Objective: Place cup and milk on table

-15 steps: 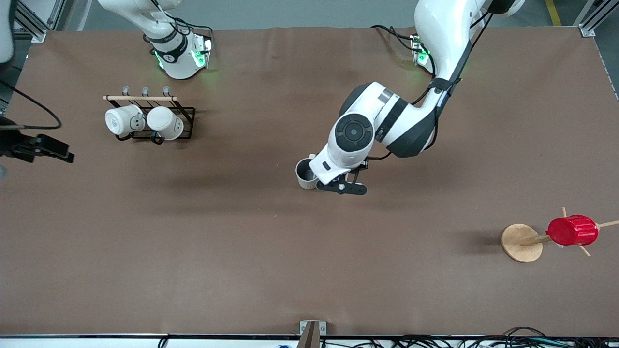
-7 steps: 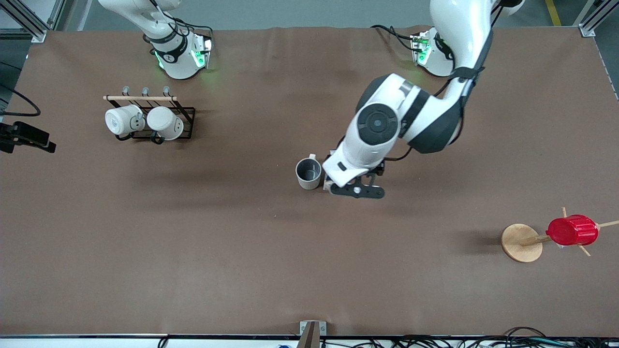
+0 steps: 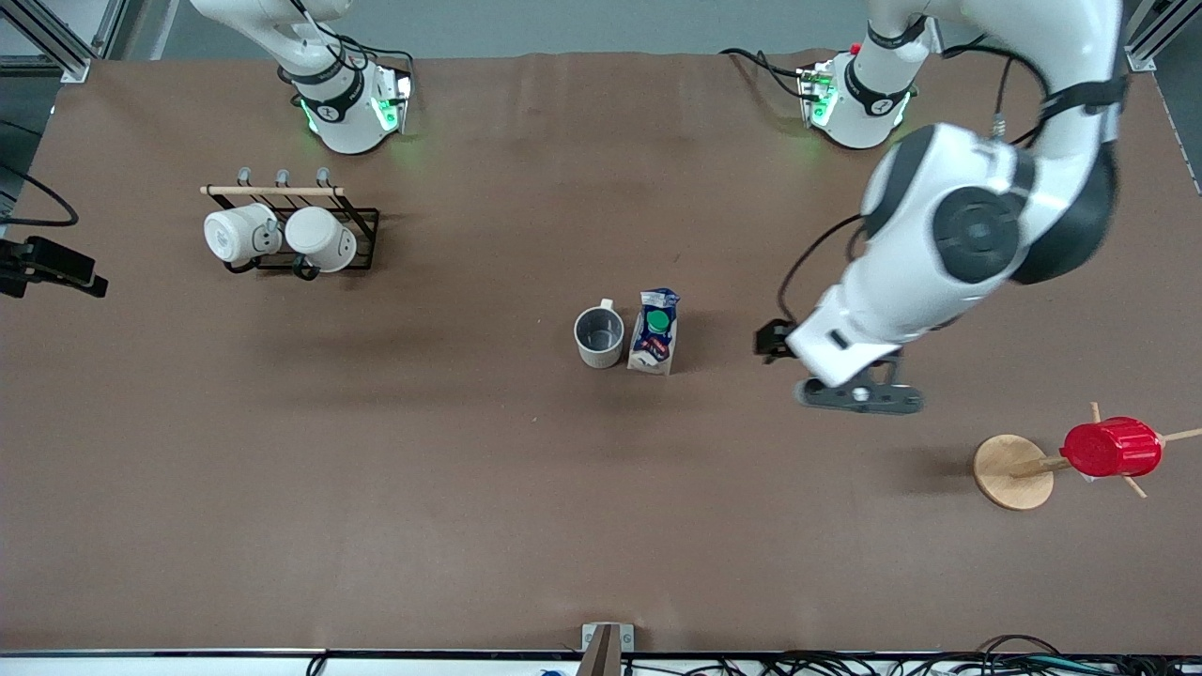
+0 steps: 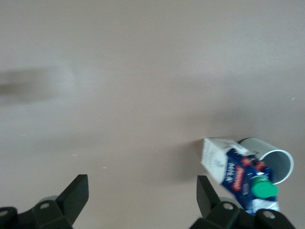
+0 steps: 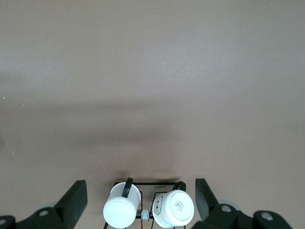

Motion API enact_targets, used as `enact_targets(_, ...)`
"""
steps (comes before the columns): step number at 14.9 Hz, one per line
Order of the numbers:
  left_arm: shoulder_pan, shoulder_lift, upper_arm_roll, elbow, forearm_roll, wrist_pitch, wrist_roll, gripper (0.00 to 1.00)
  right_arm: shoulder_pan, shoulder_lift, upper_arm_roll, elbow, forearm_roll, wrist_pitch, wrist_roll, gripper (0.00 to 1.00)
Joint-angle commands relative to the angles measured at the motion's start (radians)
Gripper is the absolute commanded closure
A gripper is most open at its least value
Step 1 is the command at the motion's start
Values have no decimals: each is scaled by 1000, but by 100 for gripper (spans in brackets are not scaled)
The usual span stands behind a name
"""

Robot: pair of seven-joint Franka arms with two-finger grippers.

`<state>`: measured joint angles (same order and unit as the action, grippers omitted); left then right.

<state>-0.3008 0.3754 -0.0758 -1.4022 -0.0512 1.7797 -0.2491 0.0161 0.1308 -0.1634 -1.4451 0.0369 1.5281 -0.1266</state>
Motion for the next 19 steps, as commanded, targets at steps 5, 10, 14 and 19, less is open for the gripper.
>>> enact_targets(5, 100, -116, -7, -93, 11, -34, 88, 0, -2, -17, 7, -15, -12, 4, 16, 0)
enact_targets(10, 132, -165, -2, -110, 14, -72, 99, 0, -2, -16, 7, -17, -12, 11, 16, 0)
enact_targets(14, 204, -243, -6, -173, 14, -62, 212, 3, -2, -16, 7, -17, -12, 9, 16, 0)
enact_targets(19, 232, -274, -2, -169, 13, -63, 245, 0, 1, -60, 10, -37, -17, -5, 21, 0)
